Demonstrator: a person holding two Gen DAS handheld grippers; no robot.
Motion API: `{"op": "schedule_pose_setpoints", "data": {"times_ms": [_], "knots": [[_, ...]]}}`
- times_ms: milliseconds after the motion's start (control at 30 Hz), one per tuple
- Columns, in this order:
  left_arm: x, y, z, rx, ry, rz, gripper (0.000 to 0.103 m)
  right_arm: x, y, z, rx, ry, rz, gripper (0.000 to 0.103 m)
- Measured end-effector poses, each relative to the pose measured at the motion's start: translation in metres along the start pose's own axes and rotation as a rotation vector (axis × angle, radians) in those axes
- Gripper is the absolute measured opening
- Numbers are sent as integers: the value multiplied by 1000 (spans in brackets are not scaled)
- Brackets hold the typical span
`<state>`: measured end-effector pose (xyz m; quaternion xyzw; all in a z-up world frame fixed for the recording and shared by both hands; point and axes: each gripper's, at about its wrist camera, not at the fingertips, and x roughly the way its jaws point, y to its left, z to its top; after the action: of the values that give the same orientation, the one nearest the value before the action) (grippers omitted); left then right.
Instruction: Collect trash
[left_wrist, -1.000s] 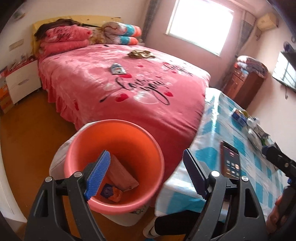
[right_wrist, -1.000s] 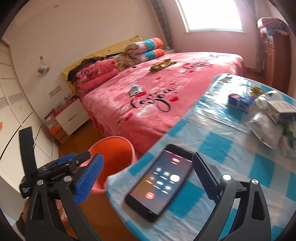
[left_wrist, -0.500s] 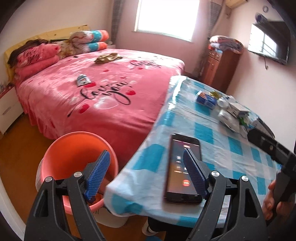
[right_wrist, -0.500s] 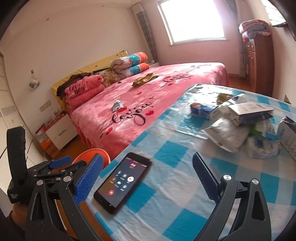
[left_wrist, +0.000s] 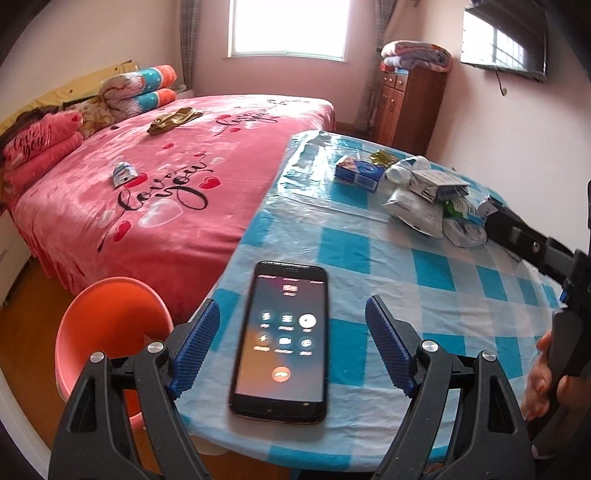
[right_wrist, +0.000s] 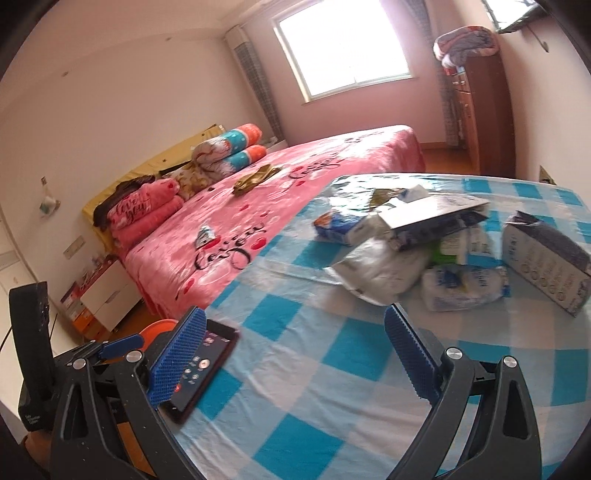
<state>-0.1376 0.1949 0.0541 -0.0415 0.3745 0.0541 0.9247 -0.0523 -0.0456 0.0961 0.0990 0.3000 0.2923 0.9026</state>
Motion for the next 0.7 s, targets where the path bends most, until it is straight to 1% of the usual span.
{"op": "schedule_pose_setpoints", "data": {"times_ms": [233, 400, 533, 600, 700], "knots": [[7, -28, 9, 55, 4, -15, 82, -15, -33, 5, 38, -40, -56, 96], [14, -49, 21, 91, 12, -40, 82, -26, -57, 8, 66, -67, -96, 96], [23, -65, 46, 93, 7, -66, 82, -32, -77, 10, 89, -89, -129, 96], [31, -73, 62, 88, 5, -62, 82, -35, -84, 11, 97, -94, -144, 96], [51, -85, 96, 36, 3, -88, 82, -36, -98, 11, 114, -94, -161, 96]]}}
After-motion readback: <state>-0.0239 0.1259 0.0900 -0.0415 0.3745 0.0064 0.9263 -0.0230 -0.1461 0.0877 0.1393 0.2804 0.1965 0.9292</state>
